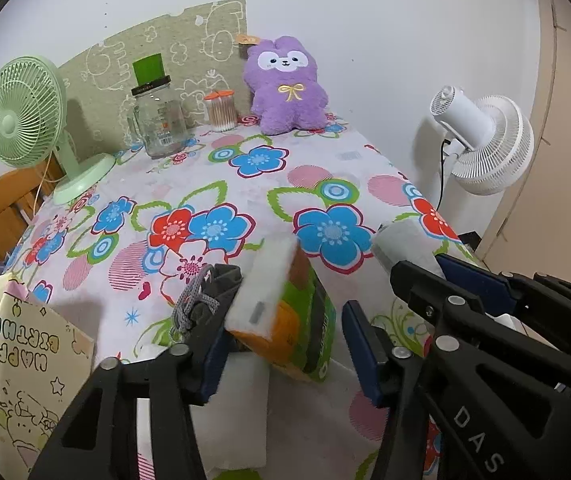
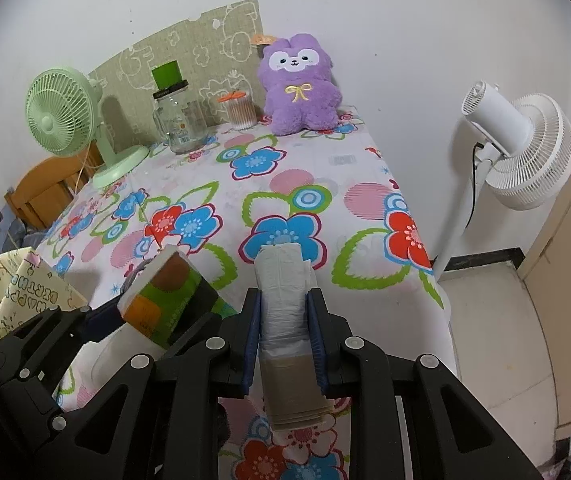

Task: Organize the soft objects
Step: 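Lift the green tissue box with the left gripper while the right gripper lifts the white pack, then carry the green tissue box and white pack over the fabric box with both grippers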

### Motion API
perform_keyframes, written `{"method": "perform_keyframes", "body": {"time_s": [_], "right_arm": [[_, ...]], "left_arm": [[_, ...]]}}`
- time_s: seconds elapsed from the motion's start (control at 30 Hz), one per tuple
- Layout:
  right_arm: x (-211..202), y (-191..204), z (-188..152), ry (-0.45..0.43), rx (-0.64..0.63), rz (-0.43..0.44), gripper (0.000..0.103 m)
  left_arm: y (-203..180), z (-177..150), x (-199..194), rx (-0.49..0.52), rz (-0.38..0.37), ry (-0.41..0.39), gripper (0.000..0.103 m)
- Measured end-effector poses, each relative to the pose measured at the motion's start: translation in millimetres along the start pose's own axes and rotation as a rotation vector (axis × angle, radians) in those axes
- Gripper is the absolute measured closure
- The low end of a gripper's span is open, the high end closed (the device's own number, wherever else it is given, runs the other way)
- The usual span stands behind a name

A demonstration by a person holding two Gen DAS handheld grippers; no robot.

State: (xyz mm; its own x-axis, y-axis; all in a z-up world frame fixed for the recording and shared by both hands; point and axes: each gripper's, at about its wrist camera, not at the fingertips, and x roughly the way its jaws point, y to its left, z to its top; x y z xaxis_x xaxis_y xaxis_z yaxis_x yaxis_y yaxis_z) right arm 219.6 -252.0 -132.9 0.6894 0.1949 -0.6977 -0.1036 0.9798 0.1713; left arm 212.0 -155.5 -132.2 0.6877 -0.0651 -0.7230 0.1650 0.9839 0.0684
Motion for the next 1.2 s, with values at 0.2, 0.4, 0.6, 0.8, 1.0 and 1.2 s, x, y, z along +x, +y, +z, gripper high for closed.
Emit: {"method": "perform_keyframes", "body": {"time_s": [0.2, 0.4, 0.6, 0.8, 1.0, 1.2], "right_arm": [[3.4, -1.9, 0.3, 0.011, 0.016, 0.007, 0.077], [-7.5, 1.7, -1.1, -0.005, 0.02, 0.008, 0.077], [-22.8, 12.3, -2.5, -0.02, 0.016, 0.008, 0.077], [-41.6, 26.7, -5.5, -0.038, 0.004, 0.004, 0.077], [-62.5, 42.7, -9.8, -0.058, -0.009, 0.0, 0.077], [-86.1, 59.8, -13.0, -0.083, -0.02, -0.004, 0.077]], "left_arm": [[-0.3, 0.0, 3.0, 0.003, -0.014, 0.011, 0.082], [0.0, -0.4, -8.9, 0.01, -0.014, -0.004, 0.085], [5.6, -2.5, -26.7, 0.009, -0.006, -0.021, 0.085], [14.7, -7.3, -47.8, 0.0, 0.01, -0.037, 0.085], [24.1, -12.7, -71.3, -0.005, 0.011, -0.06, 0.085], [34.1, -17.5, -93.1, -0.015, 0.004, -0.07, 0.085]]}}
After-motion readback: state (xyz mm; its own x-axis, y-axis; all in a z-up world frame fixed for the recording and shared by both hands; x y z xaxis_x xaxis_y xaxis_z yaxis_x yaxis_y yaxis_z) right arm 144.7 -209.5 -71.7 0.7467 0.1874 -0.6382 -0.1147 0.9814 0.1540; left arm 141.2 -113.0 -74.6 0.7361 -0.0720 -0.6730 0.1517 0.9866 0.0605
